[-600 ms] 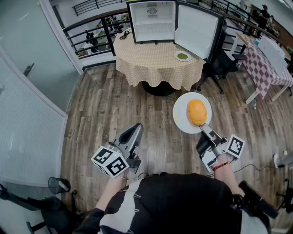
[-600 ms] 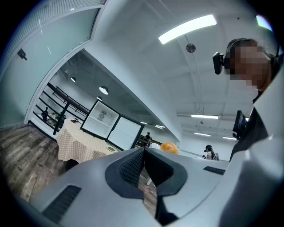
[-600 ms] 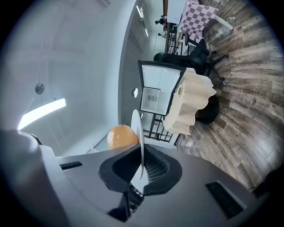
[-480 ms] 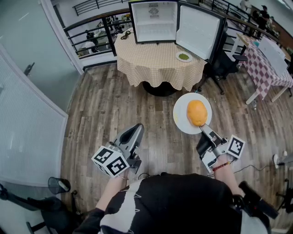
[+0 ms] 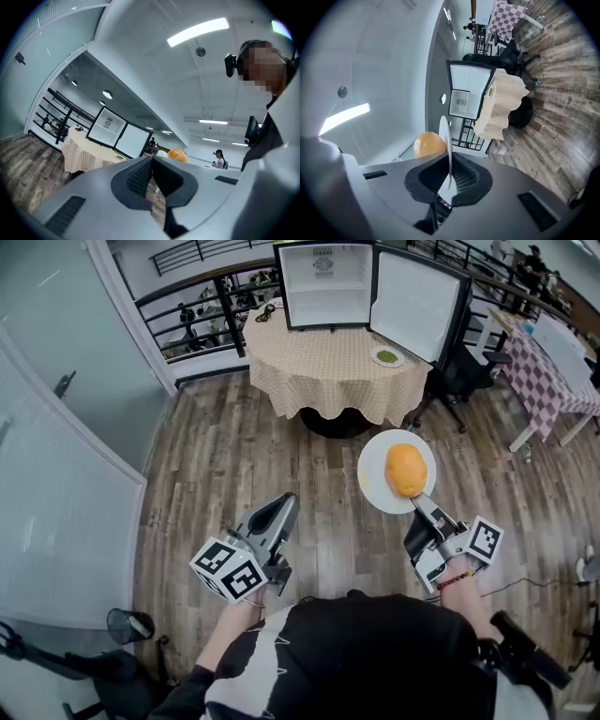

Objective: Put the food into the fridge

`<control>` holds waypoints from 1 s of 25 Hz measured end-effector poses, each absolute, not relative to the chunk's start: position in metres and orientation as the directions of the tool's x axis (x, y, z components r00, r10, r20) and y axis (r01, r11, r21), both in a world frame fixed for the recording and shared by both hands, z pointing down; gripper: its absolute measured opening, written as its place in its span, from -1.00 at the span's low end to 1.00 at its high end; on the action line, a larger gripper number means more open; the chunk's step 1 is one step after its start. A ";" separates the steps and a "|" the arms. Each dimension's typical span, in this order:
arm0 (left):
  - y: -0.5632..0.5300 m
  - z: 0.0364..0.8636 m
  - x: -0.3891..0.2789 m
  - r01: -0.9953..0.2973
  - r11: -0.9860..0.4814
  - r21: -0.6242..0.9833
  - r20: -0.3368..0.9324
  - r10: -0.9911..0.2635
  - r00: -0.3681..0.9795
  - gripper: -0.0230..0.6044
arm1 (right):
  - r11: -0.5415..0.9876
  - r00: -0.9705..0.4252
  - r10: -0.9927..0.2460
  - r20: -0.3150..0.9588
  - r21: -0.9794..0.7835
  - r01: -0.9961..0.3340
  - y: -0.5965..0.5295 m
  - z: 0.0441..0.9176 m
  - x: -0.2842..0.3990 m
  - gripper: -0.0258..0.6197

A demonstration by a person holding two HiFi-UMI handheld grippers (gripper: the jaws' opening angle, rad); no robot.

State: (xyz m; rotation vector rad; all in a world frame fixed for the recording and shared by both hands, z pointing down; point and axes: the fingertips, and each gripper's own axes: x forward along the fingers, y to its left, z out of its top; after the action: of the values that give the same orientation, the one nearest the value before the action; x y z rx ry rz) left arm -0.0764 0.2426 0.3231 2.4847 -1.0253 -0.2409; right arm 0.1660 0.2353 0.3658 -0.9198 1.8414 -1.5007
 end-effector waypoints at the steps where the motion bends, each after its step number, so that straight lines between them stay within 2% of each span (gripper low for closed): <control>1: 0.242 0.322 -0.078 -0.628 -0.631 0.455 0.008 -0.702 0.712 -0.89 | 0.127 -0.587 -0.809 -0.022 -0.982 -0.138 0.235 0.366 0.165 -0.85; 9: 0.251 0.313 -0.089 -0.643 -0.666 0.378 0.012 -0.691 0.722 -0.88 | 0.088 -0.592 -0.805 -0.039 -0.995 -0.054 0.247 0.372 0.134 -0.85; 12: 0.274 0.313 -0.068 -0.569 -0.733 0.371 0.031 -0.603 0.797 -0.89 | 0.075 -0.602 -0.798 -0.022 -0.995 -0.064 0.258 0.371 0.132 -0.85; 15: 0.267 0.329 -0.048 -0.540 -0.761 0.358 0.106 -0.542 0.834 -0.88 | 0.071 -0.596 -0.803 -0.024 -0.996 -0.055 0.246 0.376 0.140 -0.85; 20: 0.233 0.343 -0.054 -0.544 -0.715 0.439 0.061 -0.580 0.812 -0.88 | 0.078 -0.613 -0.789 -0.043 -0.997 -0.029 0.217 0.386 0.131 -0.85; 25: 0.217 0.347 -0.053 -0.544 -0.729 0.416 0.064 -0.573 0.817 -0.89 | 0.111 -0.615 -0.784 -0.084 -0.994 -0.007 0.192 0.381 0.128 -0.85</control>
State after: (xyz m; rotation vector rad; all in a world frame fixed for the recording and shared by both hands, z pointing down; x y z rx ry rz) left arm -0.0530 0.2173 0.3474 2.5796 -0.8341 -0.0960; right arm 0.1279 0.1925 0.3812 -0.7734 1.7586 -1.5671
